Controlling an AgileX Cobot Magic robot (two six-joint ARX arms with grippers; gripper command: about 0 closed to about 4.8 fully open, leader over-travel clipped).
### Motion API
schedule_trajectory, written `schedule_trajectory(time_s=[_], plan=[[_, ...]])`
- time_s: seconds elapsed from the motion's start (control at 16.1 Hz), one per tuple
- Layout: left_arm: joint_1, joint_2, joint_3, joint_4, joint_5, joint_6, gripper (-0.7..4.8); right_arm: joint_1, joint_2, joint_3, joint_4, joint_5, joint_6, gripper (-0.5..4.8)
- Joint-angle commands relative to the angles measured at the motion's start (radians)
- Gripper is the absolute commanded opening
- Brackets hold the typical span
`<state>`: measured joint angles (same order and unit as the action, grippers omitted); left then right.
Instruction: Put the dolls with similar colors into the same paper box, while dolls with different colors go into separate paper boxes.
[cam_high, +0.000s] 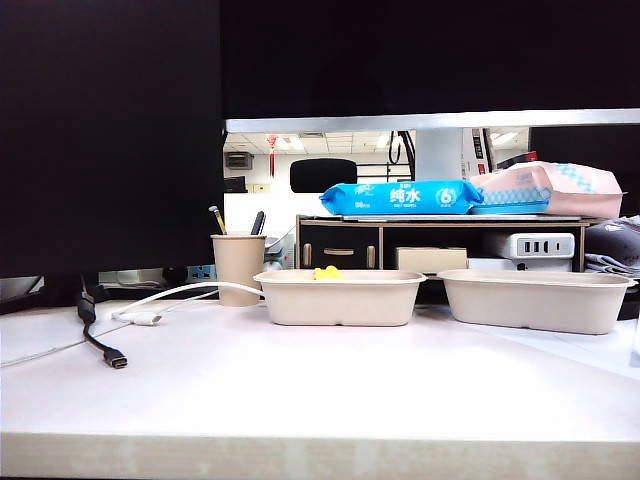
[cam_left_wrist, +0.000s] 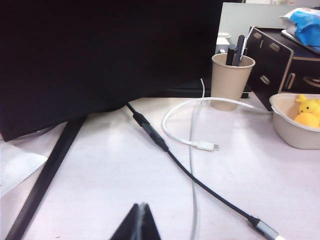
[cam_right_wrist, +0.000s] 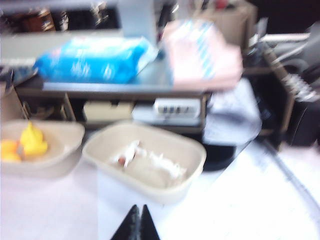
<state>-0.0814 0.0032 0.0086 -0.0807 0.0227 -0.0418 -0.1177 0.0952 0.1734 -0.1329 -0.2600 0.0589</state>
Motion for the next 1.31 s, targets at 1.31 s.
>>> schedule_trajectory(time_s=[1.31], plan=[[0.002,0.0,0.001,0.007,0.0,0.001,-0.05,0.078,-0.092,-0.167,0.122,0.103,0.001,0.03]])
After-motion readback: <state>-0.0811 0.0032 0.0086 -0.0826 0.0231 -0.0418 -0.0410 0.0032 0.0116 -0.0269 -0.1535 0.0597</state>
